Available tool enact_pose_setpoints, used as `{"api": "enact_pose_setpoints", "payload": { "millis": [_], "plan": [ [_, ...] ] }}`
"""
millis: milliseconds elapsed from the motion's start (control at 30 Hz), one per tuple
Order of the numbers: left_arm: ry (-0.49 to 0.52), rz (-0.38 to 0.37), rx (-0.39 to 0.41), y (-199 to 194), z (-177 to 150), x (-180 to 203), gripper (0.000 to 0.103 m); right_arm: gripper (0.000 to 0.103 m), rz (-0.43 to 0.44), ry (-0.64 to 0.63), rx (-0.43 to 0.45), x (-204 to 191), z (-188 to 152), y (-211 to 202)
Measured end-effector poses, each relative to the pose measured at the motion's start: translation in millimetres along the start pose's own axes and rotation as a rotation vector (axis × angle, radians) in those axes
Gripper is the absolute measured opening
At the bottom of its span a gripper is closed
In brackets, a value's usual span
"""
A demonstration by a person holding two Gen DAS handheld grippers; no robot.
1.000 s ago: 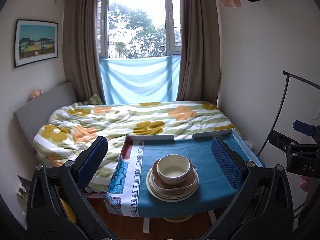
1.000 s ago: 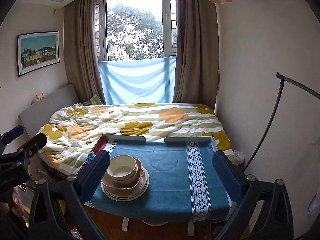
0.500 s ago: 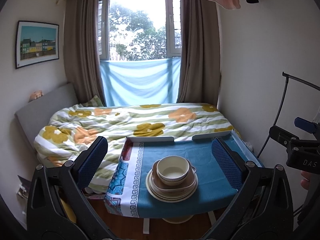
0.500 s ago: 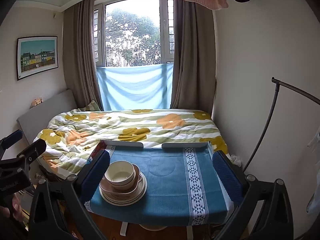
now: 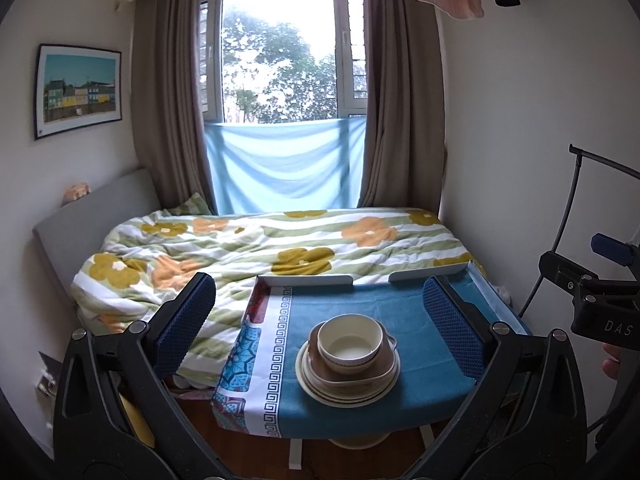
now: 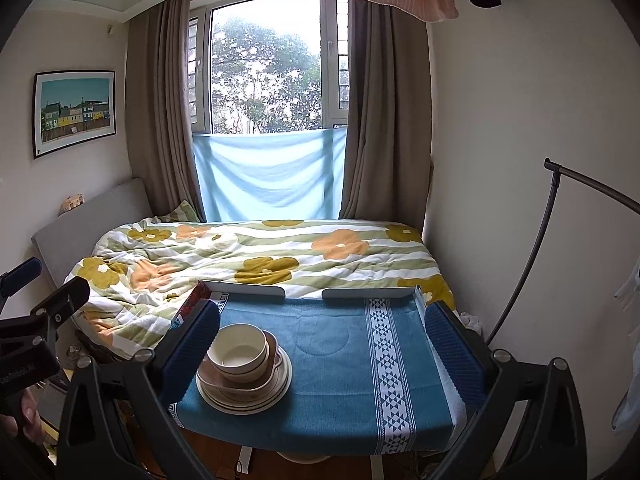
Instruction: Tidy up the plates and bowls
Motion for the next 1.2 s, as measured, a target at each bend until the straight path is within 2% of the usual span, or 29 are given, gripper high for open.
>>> {"api": "enact_pose_setpoints", "payload": {
  "millis": [1200],
  "plan": [
    [0.008,0.035,0.015,3.4,1.5,-9.0,0.103,0.102,-0.004,-0.009,-0.007,-1.8,3.6,6.9]
  ]
}}
Point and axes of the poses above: each gripper's, at about its wrist camera, not at the fingertips, and y roughly the way its jaws point, x to its right, z to its top, the point moved 4 cm from there along y, roughly the way its jaws point, and after that the axes turned 15 degrees about -x, right-handed, at the moved point
